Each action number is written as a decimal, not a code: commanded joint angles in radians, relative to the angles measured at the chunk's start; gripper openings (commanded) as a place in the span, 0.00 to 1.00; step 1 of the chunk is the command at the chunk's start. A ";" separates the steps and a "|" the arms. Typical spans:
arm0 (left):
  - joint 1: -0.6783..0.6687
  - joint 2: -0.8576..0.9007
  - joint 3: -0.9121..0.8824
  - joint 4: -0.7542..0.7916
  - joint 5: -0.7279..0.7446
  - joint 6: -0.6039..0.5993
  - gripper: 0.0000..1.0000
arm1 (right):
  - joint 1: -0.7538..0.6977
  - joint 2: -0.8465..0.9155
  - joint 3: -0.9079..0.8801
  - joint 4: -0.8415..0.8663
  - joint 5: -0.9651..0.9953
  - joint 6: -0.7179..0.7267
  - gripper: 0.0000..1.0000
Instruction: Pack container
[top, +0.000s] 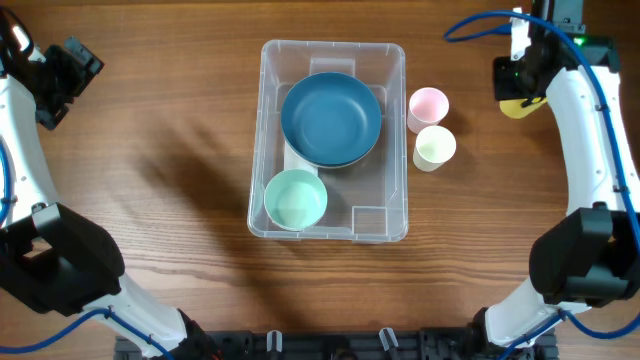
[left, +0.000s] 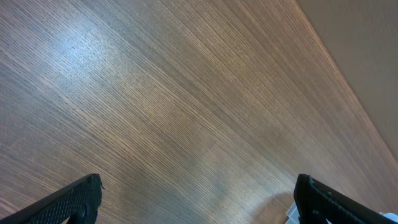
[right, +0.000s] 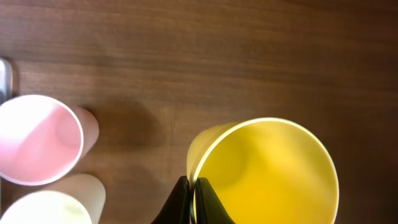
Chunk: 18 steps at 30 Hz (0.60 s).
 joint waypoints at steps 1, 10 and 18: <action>0.002 -0.028 0.019 0.002 -0.002 -0.009 1.00 | 0.001 0.023 -0.028 0.024 -0.038 -0.019 0.04; 0.002 -0.028 0.019 0.002 -0.002 -0.009 1.00 | 0.000 0.075 -0.138 0.107 -0.098 -0.012 0.04; 0.002 -0.028 0.019 0.002 -0.002 -0.009 1.00 | 0.000 0.114 -0.161 0.118 -0.113 -0.012 0.04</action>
